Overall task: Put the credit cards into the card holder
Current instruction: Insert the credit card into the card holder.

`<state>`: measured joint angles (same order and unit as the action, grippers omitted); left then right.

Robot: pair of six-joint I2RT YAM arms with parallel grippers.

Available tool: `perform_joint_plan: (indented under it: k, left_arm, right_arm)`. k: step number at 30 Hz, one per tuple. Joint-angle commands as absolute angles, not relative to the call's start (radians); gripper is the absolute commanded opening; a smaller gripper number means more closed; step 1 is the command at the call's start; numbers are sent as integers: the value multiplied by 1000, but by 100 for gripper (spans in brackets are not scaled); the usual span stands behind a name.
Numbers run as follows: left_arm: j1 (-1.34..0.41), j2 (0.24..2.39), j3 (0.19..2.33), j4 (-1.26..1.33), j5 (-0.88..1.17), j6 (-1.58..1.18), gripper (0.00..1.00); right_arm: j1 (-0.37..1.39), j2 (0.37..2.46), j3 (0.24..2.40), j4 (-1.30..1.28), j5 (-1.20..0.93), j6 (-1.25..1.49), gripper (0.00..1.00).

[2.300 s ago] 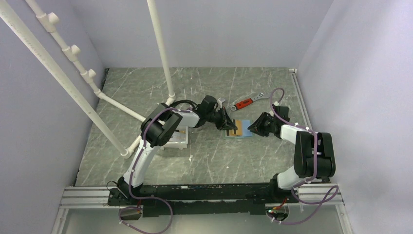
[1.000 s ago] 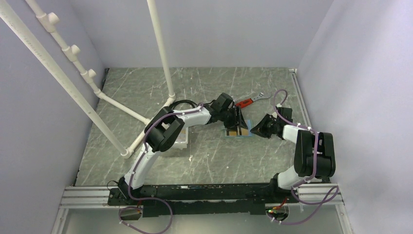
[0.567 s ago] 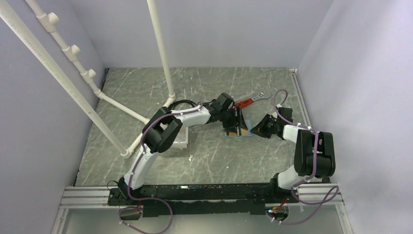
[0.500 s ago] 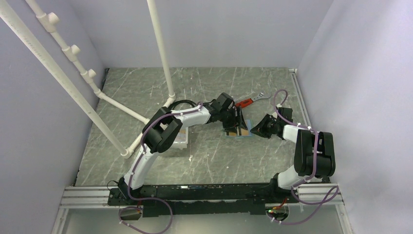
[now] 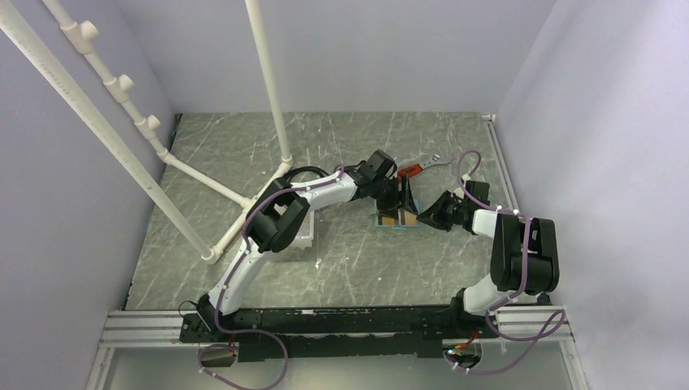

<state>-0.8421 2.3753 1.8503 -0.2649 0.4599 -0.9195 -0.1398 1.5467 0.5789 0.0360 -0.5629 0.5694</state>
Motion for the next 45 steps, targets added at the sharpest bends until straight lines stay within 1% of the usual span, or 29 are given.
perform_joint_plan:
  k: [1, 3, 6, 9, 17, 20, 24, 26, 31, 34, 35, 38, 39, 40, 42, 45]
  left_arm:
    - [-868, 2426, 1918, -242, 537, -900, 71]
    - [-869, 2428, 1920, -268, 540, -896, 70]
    - [-860, 2383, 1849, -233, 510, -895, 72]
    - [-853, 2387, 1871, -272, 515, -874, 72]
    - [-883, 2449, 1941, -222, 616, -896, 73]
    - [-877, 2430, 1927, -226, 645, -881, 73]
    - [-837, 2356, 1835, -250, 629, -862, 75]
    - [-827, 2316, 1819, -301, 591, -826, 79]
    - [-827, 2250, 1832, -429, 508, -736, 79]
    - [-825, 2237, 1817, -414, 516, -738, 79]
    - [-827, 2235, 1806, -395, 518, -745, 77]
    - [-825, 2249, 1787, -338, 545, -771, 66]
    - [-825, 2262, 1792, -332, 554, -773, 59]
    - [-825, 2278, 1802, -335, 561, -771, 50]
    - [-825, 2299, 1808, -328, 570, -771, 37]
    - [-824, 2316, 1803, -318, 556, -765, 24]
  right_arm:
    - [-141, 1548, 546, 58, -598, 576, 11]
    - [-153, 1525, 552, 29, -594, 568, 13]
    - [-186, 1490, 562, -16, -578, 539, 18]
    - [-214, 1475, 557, -15, -581, 528, 22]
    - [-207, 1514, 535, 90, -713, 558, 23]
    - [-208, 1501, 536, 72, -700, 553, 23]
    - [-212, 1461, 536, 35, -639, 529, 24]
    - [-213, 1447, 537, 23, -620, 522, 25]
    - [-214, 1441, 537, 14, -608, 510, 26]
    - [-213, 1448, 536, 33, -645, 512, 26]
    - [-213, 1449, 534, 37, -655, 512, 26]
    - [-213, 1450, 525, 55, -688, 517, 26]
    - [-213, 1452, 524, 59, -696, 520, 26]
    - [-213, 1455, 522, 65, -703, 524, 26]
    - [-213, 1465, 520, 71, -715, 523, 26]
    - [-213, 1473, 515, 83, -727, 529, 26]
